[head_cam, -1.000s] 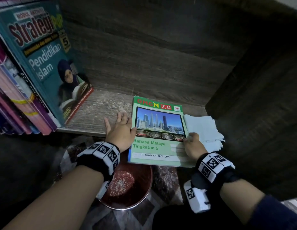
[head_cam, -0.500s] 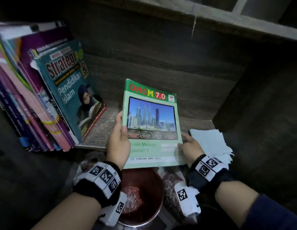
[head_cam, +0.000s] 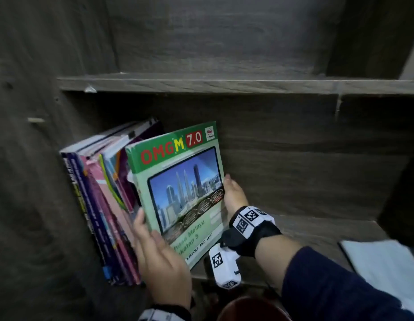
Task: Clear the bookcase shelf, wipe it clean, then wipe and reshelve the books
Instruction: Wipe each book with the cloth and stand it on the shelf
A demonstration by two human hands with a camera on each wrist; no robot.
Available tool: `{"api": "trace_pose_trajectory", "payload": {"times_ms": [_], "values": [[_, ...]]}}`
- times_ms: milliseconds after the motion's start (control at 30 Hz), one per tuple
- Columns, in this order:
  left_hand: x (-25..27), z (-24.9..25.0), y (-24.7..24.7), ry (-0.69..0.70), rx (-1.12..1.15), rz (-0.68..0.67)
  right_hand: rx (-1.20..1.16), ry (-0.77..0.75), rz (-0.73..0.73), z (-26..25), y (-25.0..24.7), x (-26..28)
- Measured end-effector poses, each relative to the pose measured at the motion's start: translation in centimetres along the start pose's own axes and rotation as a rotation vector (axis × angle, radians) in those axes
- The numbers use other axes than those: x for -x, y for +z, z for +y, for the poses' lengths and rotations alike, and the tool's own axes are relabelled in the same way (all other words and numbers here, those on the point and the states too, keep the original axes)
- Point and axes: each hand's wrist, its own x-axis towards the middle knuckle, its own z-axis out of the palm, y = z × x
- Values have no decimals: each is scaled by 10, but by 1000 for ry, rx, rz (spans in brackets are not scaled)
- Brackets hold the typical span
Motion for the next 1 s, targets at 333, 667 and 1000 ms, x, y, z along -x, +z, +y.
{"api": "trace_pose_trajectory", "payload": {"times_ms": [333,667,1000], "values": [[-13,-49,-11,243,-282,-21,117,-131,-43,14,75,-35],[-5,-57,-13,300,-400,-44,275,-237,53,18,82,-42],[9,-77,-15,291,-532,-76,257,-317,8,38,90,-43]]}}
